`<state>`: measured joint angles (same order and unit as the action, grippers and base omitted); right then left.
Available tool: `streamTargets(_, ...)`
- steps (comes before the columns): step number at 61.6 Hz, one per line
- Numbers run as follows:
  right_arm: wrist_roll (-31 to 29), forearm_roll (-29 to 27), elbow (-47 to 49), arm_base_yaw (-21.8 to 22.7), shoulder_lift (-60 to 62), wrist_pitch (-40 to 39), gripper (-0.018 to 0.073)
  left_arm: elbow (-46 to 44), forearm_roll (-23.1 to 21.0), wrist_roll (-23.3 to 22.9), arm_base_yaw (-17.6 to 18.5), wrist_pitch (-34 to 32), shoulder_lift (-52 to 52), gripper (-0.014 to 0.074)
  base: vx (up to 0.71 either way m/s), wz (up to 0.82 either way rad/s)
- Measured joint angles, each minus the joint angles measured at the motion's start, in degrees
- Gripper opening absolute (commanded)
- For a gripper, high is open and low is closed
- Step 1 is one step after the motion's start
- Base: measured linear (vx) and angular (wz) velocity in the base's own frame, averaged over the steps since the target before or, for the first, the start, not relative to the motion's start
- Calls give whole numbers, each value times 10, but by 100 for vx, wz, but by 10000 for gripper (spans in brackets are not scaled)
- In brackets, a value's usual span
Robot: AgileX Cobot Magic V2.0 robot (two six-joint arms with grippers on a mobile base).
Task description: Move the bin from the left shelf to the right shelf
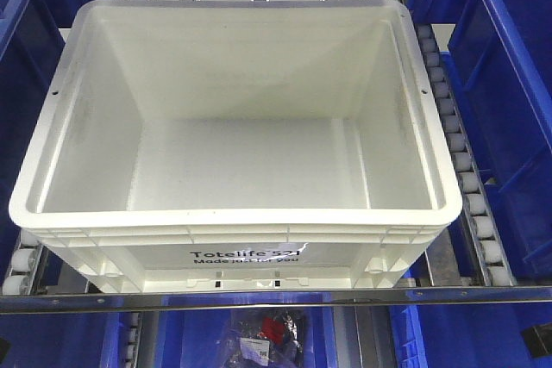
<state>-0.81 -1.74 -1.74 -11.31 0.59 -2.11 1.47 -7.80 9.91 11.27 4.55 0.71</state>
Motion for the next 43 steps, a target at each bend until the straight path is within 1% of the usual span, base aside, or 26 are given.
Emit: streamTargets(43,0,0,0,0,0,0,-7,0,0,0,0,0,0,-8,0,0)
